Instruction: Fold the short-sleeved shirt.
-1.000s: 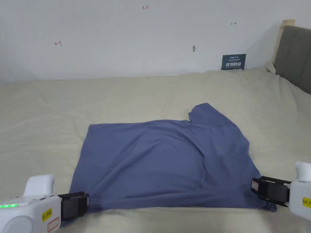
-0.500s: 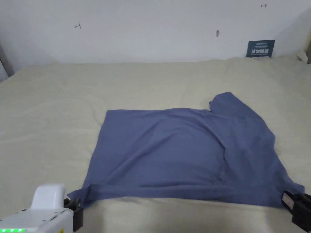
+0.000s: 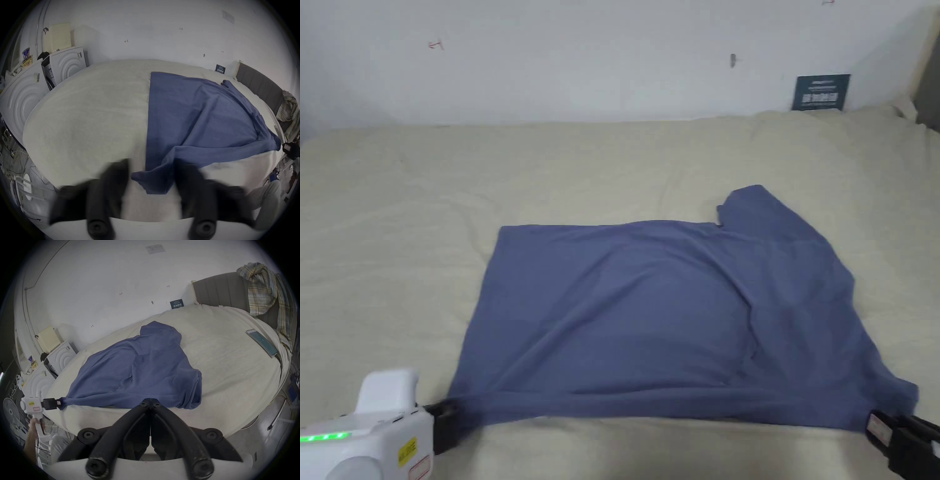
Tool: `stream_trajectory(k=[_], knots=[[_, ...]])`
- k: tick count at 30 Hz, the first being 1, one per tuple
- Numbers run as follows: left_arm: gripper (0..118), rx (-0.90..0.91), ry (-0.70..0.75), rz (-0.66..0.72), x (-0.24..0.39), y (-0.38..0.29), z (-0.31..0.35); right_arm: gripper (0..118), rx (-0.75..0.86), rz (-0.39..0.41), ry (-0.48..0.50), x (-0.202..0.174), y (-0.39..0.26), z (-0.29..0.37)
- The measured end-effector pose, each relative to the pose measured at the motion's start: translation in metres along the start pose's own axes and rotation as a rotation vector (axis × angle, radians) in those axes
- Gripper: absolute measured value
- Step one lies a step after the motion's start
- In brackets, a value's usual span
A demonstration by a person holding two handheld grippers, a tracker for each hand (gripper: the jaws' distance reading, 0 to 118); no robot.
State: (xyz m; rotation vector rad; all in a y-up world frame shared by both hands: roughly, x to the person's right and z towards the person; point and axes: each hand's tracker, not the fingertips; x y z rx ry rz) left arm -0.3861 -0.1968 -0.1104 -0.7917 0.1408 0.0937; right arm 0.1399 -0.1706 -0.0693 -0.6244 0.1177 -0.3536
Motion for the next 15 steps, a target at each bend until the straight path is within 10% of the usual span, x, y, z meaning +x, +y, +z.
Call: stream_trajectory(k=[5,8,15], knots=[[2,-0.028,0.025,-0.043,0.015,0.001,0.000,10,0.013,0.006,-0.020,0.017,0.000,0.002],[2,-0.024,0.015,-0.028,0.010,0.007,0.005,84,-0.038,0.051,-0.044,0.028,0.003,-0.003],[2,-0.030,0.013,-0.017,0.004,0.012,0.006,87,-0.032,0.113,-0.115,0.051,0.014,-0.026]])
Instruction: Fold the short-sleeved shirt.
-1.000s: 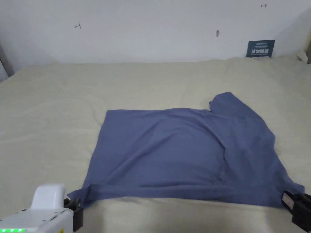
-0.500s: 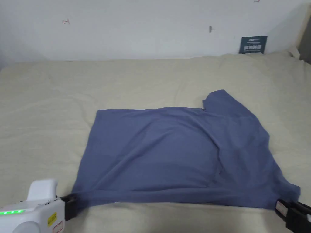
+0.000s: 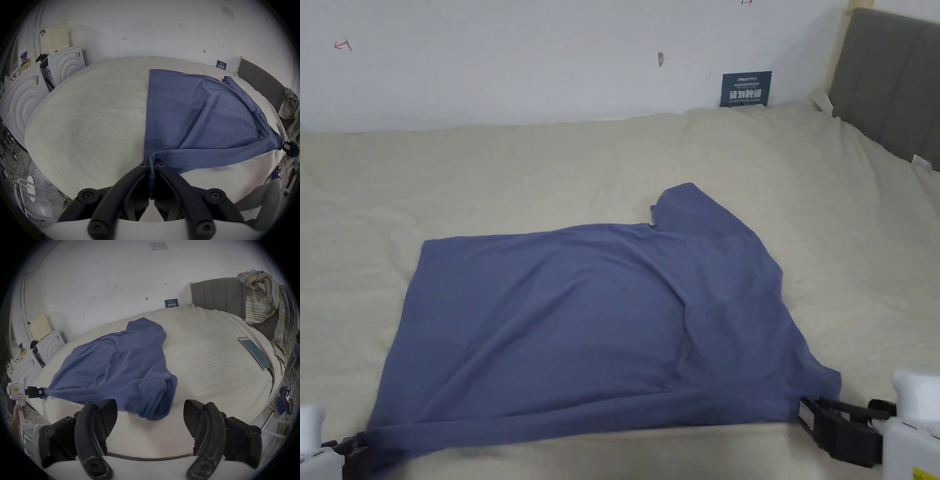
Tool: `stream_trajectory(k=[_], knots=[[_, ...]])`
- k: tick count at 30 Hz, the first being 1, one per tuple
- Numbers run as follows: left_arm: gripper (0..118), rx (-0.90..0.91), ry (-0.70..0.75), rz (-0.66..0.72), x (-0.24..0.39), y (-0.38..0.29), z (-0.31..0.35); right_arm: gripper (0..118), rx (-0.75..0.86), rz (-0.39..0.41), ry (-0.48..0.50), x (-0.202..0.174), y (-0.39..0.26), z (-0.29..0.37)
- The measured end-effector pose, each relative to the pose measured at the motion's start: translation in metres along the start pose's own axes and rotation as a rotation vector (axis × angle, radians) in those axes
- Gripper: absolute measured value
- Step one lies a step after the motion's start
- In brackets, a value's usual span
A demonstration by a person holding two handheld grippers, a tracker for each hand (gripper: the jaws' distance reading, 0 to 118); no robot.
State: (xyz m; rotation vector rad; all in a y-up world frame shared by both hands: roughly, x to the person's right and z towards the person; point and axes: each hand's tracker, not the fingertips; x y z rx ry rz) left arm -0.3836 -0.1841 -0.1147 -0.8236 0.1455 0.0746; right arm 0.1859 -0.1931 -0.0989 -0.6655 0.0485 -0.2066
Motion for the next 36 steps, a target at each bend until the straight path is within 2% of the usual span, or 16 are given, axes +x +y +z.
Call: stream_trajectory(k=[3,4,5,7,8,17,24,30,32,34,36], knots=[[2,-0.010,0.014,-0.015,0.004,0.000,-0.002,86,-0.052,-0.007,-0.001,-0.010,0.011,-0.012],[2,-0.009,0.021,-0.020,0.005,0.000,-0.002,84,-0.068,-0.008,0.028,-0.010,0.012,-0.014],[2,-0.013,0.022,-0.023,0.006,0.000,-0.003,71,-0.066,-0.004,0.048,-0.004,0.009,-0.021],[2,-0.017,0.021,-0.018,0.005,0.001,-0.004,20,-0.095,-0.002,0.047,0.001,0.008,-0.036],[2,-0.020,0.013,-0.012,0.005,0.001,-0.004,10,-0.102,-0.010,0.038,0.002,0.009,-0.041],[2,-0.019,0.024,-0.039,0.003,0.008,0.001,8,-0.042,0.027,0.047,-0.008,0.019,-0.014],[2,0.039,0.043,-0.077,0.008,0.041,0.008,8,0.019,0.038,0.093,-0.029,0.064,0.001],[2,0.084,0.035,-0.062,0.012,0.102,-0.034,6,-0.025,0.041,0.051,-0.040,0.129,-0.058],[2,0.077,0.074,-0.114,0.019,0.125,-0.060,6,-0.070,-0.020,0.042,-0.039,0.143,-0.086],[2,0.042,0.078,-0.173,0.026,0.139,-0.083,5,-0.099,-0.026,0.036,-0.033,0.155,-0.116],[2,0.025,0.083,-0.173,0.036,0.147,-0.099,5,-0.125,0.004,-0.004,-0.038,0.160,-0.140]])
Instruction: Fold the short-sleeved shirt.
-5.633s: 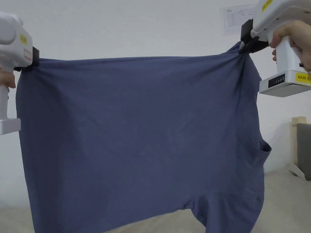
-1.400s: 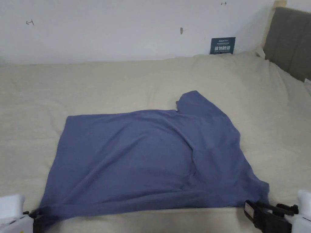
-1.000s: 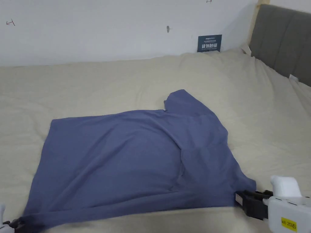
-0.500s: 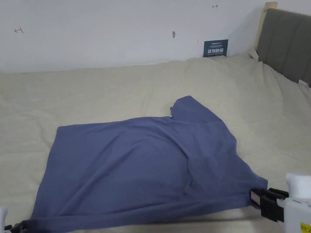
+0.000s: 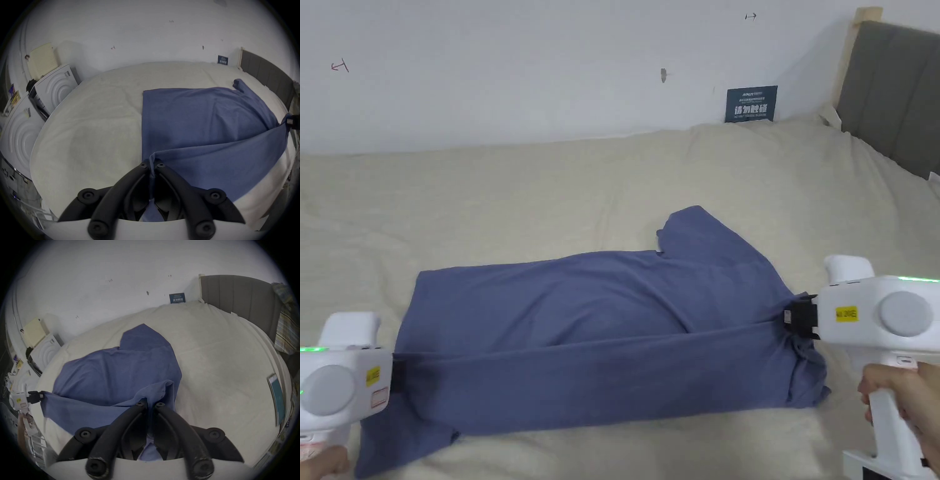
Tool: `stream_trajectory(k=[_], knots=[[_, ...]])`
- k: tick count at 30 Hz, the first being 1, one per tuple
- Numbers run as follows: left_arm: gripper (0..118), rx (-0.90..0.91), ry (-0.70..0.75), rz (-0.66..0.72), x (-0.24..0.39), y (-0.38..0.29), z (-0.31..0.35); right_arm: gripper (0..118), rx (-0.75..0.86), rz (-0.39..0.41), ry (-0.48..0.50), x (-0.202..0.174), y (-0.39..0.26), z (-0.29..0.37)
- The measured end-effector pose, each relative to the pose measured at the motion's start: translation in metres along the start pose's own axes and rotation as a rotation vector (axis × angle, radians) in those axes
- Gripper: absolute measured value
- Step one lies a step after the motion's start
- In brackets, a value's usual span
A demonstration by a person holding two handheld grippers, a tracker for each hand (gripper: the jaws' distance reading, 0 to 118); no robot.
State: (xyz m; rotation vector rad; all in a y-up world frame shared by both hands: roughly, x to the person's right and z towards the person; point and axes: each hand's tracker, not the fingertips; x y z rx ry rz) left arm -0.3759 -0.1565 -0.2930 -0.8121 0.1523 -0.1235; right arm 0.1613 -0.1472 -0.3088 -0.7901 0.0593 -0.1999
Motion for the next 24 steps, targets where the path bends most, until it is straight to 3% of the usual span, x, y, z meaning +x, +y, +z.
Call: stream_trajectory(k=[2,4,6,7,9,10,11,12,15,16,17,18,19,20,21,22,24], knots=[[2,-0.041,0.003,0.012,0.001,0.007,-0.017,5,-0.032,0.044,-0.037,0.000,0.004,-0.019],[2,-0.069,-0.015,0.013,0.005,0.008,-0.024,5,-0.058,0.035,-0.043,-0.003,0.004,-0.030],[4,-0.066,-0.012,-0.065,0.008,0.005,-0.027,7,-0.059,0.051,-0.053,-0.001,0.003,-0.036],[15,-0.067,-0.001,-0.079,0.008,0.002,-0.026,14,-0.055,0.059,-0.057,-0.001,0.001,-0.037],[67,-0.105,0.016,-0.086,0.008,0.000,-0.028,65,-0.051,0.063,-0.067,0.002,0.000,-0.039],[88,-0.102,0.013,-0.063,0.005,-0.001,-0.027,85,-0.047,0.054,-0.060,0.003,-0.002,-0.038],[105,-0.102,-0.002,-0.034,-0.005,-0.002,-0.030,88,-0.040,0.045,-0.071,0.004,-0.004,-0.034],[109,-0.092,-0.034,0.009,-0.009,-0.004,-0.023,88,-0.015,0.029,-0.060,0.006,-0.005,-0.026],[109,-0.053,-0.085,0.063,-0.017,-0.012,0.006,87,0.044,0.007,0.000,0.004,-0.008,0.002],[108,-0.037,-0.079,0.065,-0.018,-0.017,0.018,81,0.090,0.014,0.011,0.003,-0.013,0.017],[106,-0.026,-0.075,0.074,-0.018,-0.022,0.029,63,0.134,0.013,0.024,0.001,-0.017,0.029],[96,-0.003,-0.061,0.088,-0.019,-0.030,0.042,42,0.160,0.027,0.037,-0.002,-0.020,0.044],[76,0.024,-0.072,0.100,-0.021,-0.037,0.055,18,0.197,0.023,0.043,-0.005,-0.028,0.057],[41,0.031,-0.088,0.109,-0.020,-0.044,0.066,4,0.227,0.025,0.045,-0.007,-0.036,0.066],[17,0.025,-0.099,0.113,-0.020,-0.052,0.075,3,0.239,0.011,0.039,-0.009,-0.045,0.074],[6,0.024,-0.107,0.128,-0.018,-0.061,0.081,0,0.255,-0.007,0.055,-0.011,-0.054,0.083],[3,0.021,-0.084,0.162,-0.020,-0.079,0.085,0,0.221,-0.006,0.099,-0.010,-0.067,0.087]])
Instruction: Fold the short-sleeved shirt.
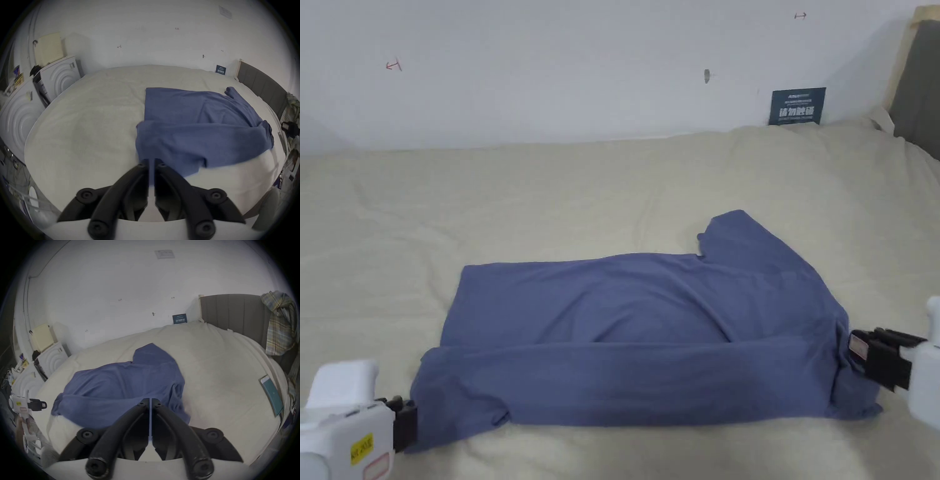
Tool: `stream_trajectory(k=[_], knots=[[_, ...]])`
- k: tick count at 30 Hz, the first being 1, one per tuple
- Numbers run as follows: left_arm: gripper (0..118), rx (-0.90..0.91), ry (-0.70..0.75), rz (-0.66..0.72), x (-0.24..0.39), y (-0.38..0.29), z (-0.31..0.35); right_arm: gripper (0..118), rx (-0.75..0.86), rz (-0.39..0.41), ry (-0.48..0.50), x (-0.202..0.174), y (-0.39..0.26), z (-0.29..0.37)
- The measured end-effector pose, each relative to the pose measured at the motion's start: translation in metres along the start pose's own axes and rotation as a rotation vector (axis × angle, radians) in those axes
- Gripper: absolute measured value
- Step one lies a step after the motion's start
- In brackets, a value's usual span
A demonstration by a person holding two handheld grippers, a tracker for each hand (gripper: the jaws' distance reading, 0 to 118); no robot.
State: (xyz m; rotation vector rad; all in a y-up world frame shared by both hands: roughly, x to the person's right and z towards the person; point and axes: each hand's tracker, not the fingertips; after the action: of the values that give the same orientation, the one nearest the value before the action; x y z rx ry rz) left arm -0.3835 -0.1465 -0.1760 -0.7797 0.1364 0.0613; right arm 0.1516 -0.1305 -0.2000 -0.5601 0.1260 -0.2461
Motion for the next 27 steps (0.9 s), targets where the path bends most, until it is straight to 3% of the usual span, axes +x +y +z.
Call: stream_trajectory(k=[7,8,11,12,16,18,19,20,22,24,25,27], knots=[[0,0.012,-0.081,0.044,-0.009,-0.007,-0.015,0,-0.059,0.041,-0.001,-0.008,-0.030,0.005],[9,0.020,-0.087,0.050,-0.011,-0.003,-0.017,0,-0.066,0.032,0.002,-0.007,-0.033,0.004],[95,0.003,-0.094,0.043,-0.006,0.002,-0.033,0,-0.085,-0.019,0.011,-0.001,-0.037,0.003],[97,0.003,-0.093,0.043,-0.005,0.001,-0.037,0,-0.086,-0.026,0.013,0.000,-0.038,0.004],[93,-0.105,-0.082,0.041,0.002,-0.008,-0.060,0,-0.092,-0.022,0.002,0.003,-0.042,0.006],[51,-0.126,-0.073,0.022,0.004,-0.016,-0.069,0,-0.105,-0.019,-0.002,0.004,-0.043,0.008],[42,-0.093,0.031,0.009,0.008,-0.018,-0.060,0,-0.108,-0.019,-0.006,0.006,-0.044,0.010],[13,-0.034,-0.002,0.021,0.006,-0.017,-0.052,0,-0.110,-0.019,-0.007,0.007,-0.045,0.011],[7,-0.079,-0.152,0.134,-0.003,-0.012,-0.055,0,-0.110,-0.020,-0.016,0.011,-0.045,0.012],[7,-0.094,-0.123,0.098,0.001,-0.008,-0.057,0,-0.115,-0.022,-0.024,0.015,-0.045,0.008],[7,-0.097,-0.102,0.074,0.002,-0.007,-0.057,6,-0.120,-0.022,-0.035,0.016,-0.044,0.006],[7,-0.094,-0.105,0.050,0.001,-0.004,-0.055,58,-0.140,0.001,-0.065,0.019,-0.040,-0.001]])
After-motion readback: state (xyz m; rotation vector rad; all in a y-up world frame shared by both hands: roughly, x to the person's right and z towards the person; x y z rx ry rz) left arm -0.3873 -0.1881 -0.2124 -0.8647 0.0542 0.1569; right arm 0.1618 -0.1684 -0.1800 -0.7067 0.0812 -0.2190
